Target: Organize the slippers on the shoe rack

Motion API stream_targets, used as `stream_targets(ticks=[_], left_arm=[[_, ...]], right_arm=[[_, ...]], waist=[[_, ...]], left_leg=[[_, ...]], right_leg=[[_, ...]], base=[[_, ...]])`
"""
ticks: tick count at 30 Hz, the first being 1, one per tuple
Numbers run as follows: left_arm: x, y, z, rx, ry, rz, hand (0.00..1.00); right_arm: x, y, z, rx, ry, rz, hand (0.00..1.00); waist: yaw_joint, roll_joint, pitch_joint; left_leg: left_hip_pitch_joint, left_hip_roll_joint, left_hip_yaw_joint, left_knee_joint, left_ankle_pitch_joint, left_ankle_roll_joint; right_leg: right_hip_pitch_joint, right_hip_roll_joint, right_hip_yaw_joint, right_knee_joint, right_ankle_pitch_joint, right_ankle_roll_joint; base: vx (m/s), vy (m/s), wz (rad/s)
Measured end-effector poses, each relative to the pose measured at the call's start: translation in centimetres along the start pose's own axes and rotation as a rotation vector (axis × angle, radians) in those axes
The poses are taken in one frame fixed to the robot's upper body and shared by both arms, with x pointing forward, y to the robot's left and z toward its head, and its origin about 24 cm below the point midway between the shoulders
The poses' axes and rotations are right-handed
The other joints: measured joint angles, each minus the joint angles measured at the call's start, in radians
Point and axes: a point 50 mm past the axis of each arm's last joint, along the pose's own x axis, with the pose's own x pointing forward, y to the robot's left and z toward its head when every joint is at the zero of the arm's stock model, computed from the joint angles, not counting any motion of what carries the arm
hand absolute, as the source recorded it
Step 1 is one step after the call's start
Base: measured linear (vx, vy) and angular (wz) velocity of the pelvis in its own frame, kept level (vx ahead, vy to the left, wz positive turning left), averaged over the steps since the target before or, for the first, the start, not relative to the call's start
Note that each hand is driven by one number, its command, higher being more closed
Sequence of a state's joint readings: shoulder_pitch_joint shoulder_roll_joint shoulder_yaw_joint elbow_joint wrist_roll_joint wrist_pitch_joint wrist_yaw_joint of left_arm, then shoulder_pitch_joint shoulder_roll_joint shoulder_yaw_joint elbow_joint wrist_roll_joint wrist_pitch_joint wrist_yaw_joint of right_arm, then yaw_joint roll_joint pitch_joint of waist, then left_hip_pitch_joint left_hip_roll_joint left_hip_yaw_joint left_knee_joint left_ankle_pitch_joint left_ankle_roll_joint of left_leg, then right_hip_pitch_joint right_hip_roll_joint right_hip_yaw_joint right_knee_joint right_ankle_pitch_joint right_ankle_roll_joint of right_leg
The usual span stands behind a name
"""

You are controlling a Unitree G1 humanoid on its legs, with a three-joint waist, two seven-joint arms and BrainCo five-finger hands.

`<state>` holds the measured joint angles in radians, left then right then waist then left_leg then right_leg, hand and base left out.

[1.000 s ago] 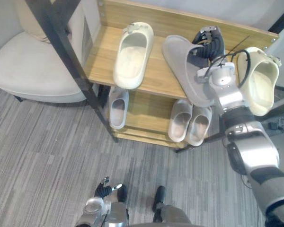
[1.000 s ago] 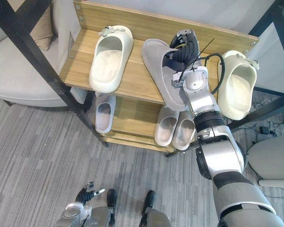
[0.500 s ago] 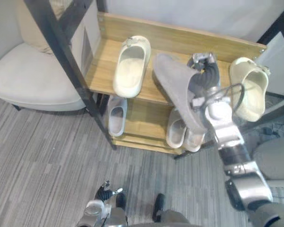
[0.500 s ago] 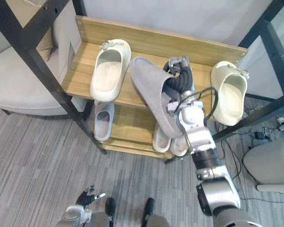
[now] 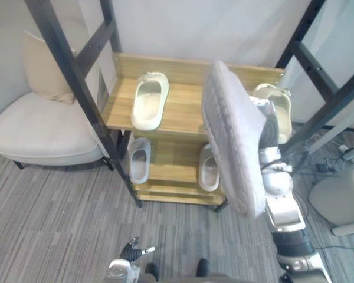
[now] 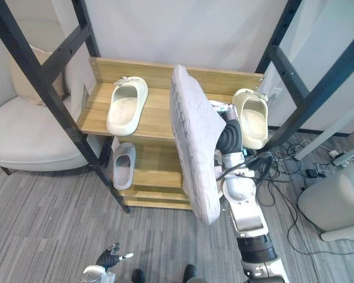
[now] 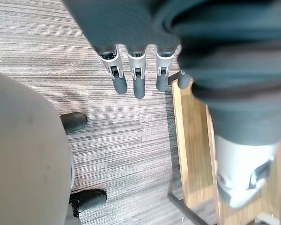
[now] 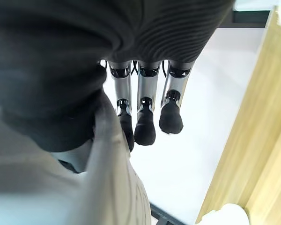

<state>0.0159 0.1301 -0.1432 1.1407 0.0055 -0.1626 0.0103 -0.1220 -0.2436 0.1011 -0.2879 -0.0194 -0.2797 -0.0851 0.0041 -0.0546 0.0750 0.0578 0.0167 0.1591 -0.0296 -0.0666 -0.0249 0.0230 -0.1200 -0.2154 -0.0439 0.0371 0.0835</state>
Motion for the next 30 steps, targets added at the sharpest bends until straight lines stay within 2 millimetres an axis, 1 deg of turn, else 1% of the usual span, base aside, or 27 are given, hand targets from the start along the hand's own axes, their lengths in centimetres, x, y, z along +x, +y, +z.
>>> stream_targets(ticks=[2,3,6,8,10,12,13,14,15,16,19,20,21,23,25,27,29,30], left_arm=[[0.0,-0.1,-0.1,0.008,0.003,-0.006,0.00],[0.0,-0.2,-0.2,0.015,0.009,-0.012,0.00],[0.0,-0.4,-0.3,0.021,0.016,-0.028,0.00],[0.0,-0.5,-0.4,0.024,0.018,-0.030,0.00],[0.0,-0.6,-0.4,0.035,0.018,-0.038,0.00],[0.1,-0.7,0.0,0.043,0.005,-0.041,0.00],[0.3,-0.6,0.6,0.045,-0.011,-0.039,0.00],[0.5,-0.5,1.5,0.047,-0.032,-0.037,0.00],[0.7,-0.5,2.1,0.049,-0.049,-0.037,0.00],[1.0,-0.5,3.3,0.057,-0.084,-0.039,0.00],[1.4,-0.3,6.0,0.054,-0.165,-0.034,0.00],[1.5,-0.1,7.0,0.042,-0.198,-0.028,0.00],[1.5,0.0,7.6,0.032,-0.221,-0.021,0.00],[1.4,0.5,8.9,0.023,-0.286,0.020,0.00],[1.3,1.2,9.6,-0.007,-0.322,0.053,0.00],[1.2,1.8,10.9,-0.052,-0.369,0.091,0.00],[1.0,2.2,12.2,-0.074,-0.416,0.114,0.00],[0.8,2.5,13.3,-0.092,-0.455,0.124,0.00]], right_arm=[[-1.3,0.8,-0.6,0.020,0.051,0.045,1.00],[-2.3,1.6,-1.0,0.039,0.091,0.085,1.00],[-4.0,3.2,-1.7,0.083,0.164,0.157,1.00],[-5.4,4.0,-3.1,0.101,0.250,0.200,1.00],[-6.2,4.6,-4.0,0.111,0.304,0.229,1.00],[-7.1,5.2,-4.8,0.116,0.354,0.265,1.00],[-7.2,5.4,-5.1,0.109,0.367,0.276,1.00],[-7.0,5.5,-5.5,0.098,0.370,0.287,1.00],[-6.7,5.6,-5.8,0.091,0.370,0.298,1.00],[-6.1,5.6,-6.3,0.069,0.372,0.307,1.00],[-4.2,5.2,-6.6,-0.012,0.336,0.316,1.00],[-3.0,4.8,-6.5,-0.052,0.304,0.320,1.00],[-2.3,4.6,-6.3,-0.080,0.279,0.315,1.00],[-0.8,4.3,-5.7,-0.113,0.227,0.300,1.00],[0.1,4.1,-5.2,-0.146,0.188,0.271,1.00],[1.4,3.9,-4.4,-0.177,0.131,0.235,1.00],[2.6,3.7,-3.3,-0.197,0.065,0.207,1.00],[3.8,3.2,-2.3,-0.217,0.009,0.170,1.00]], waist=[[-0.003,0.002,-0.002],[-0.003,0.002,-0.012],[-0.004,0.007,-0.019],[-0.003,0.008,-0.019],[-0.003,0.011,-0.018],[-0.002,0.019,-0.005],[-0.001,0.029,0.025],[-0.001,0.041,0.060],[-0.001,0.051,0.083],[-0.002,0.061,0.114],[-0.002,0.065,0.183],[-0.001,0.072,0.207],[0.003,0.076,0.220],[0.005,0.076,0.243],[0.004,0.076,0.247],[0.004,0.076,0.250],[0.009,0.075,0.259],[0.008,0.075,0.278]], left_leg=[[0.013,0.000,0.003,0.000,0.000,0.000],[0.015,-0.001,0.006,0.000,0.000,0.000],[0.019,-0.002,0.008,0.000,0.000,0.000],[0.043,-0.002,0.008,0.000,-0.001,0.000],[0.051,-0.002,0.009,0.000,-0.003,-0.002],[0.002,0.008,0.014,0.080,-0.037,-0.002],[-0.062,0.023,0.015,0.190,-0.085,0.000],[-0.126,0.039,0.013,0.295,-0.127,0.000],[-0.180,0.054,0.011,0.367,-0.156,0.002],[-0.257,0.066,0.000,0.461,-0.186,0.004],[-0.394,0.071,-0.014,0.604,-0.221,0.010],[-0.455,0.078,-0.019,0.667,-0.245,0.008],[-0.487,0.083,-0.020,0.701,-0.261,0.007],[-0.560,0.093,-0.021,0.776,-0.280,0.010],[-0.624,0.100,-0.026,0.849,-0.299,0.012],[-0.719,0.115,-0.030,0.943,-0.327,0.014],[-0.793,0.127,-0.036,1.010,-0.344,0.016],[-0.838,0.132,-0.042,1.056,-0.355,0.021]], right_leg=[[0.013,0.000,0.002,-0.003,0.000,0.000],[0.015,0.000,0.004,-0.007,0.000,0.000],[0.023,0.001,0.006,-0.017,0.004,0.002],[0.052,0.001,0.003,-0.025,0.004,0.003],[0.061,0.001,0.004,-0.024,0.002,0.004],[0.014,-0.004,0.011,0.042,-0.019,0.000],[-0.029,-0.007,0.013,0.116,-0.049,-0.005],[-0.076,-0.007,0.014,0.193,-0.078,-0.009],[-0.123,-0.006,0.016,0.258,-0.102,-0.011],[-0.204,-0.010,0.022,0.360,-0.137,-0.015],[-0.350,-0.035,0.017,0.532,-0.197,-0.025],[-0.411,-0.040,0.019,0.592,-0.224,-0.025],[-0.443,-0.043,0.019,0.625,-0.238,-0.026],[-0.520,-0.055,0.023,0.711,-0.261,-0.029],[-0.588,-0.066,0.025,0.790,-0.286,-0.034],[-0.682,-0.075,0.027,0.885,-0.313,-0.040],[-0.751,-0.077,0.026,0.948,-0.332,-0.048],[-0.790,-0.086,0.024,0.993,-0.348,-0.052]], base=[[0.00,-0.004,-0.05],[0.01,-0.005,-0.04],[0.00,-0.002,-0.01],[0.01,-0.010,0.03],[-0.02,-0.003,-0.02],[-0.08,-0.009,-0.05],[-0.18,-0.016,-0.05],[-0.21,-0.018,-0.05],[-0.23,-0.010,-0.01],[-0.18,-0.005,0.11],[-0.21,-0.028,0.18],[-0.22,-0.037,0.02],[-0.19,-0.022,-0.04],[-0.18,-0.014,-0.04],[-0.10,-0.015,0.01],[-0.07,-0.016,0.00],[-0.06,-0.004,0.01],[-0.08,0.006,0.15]])
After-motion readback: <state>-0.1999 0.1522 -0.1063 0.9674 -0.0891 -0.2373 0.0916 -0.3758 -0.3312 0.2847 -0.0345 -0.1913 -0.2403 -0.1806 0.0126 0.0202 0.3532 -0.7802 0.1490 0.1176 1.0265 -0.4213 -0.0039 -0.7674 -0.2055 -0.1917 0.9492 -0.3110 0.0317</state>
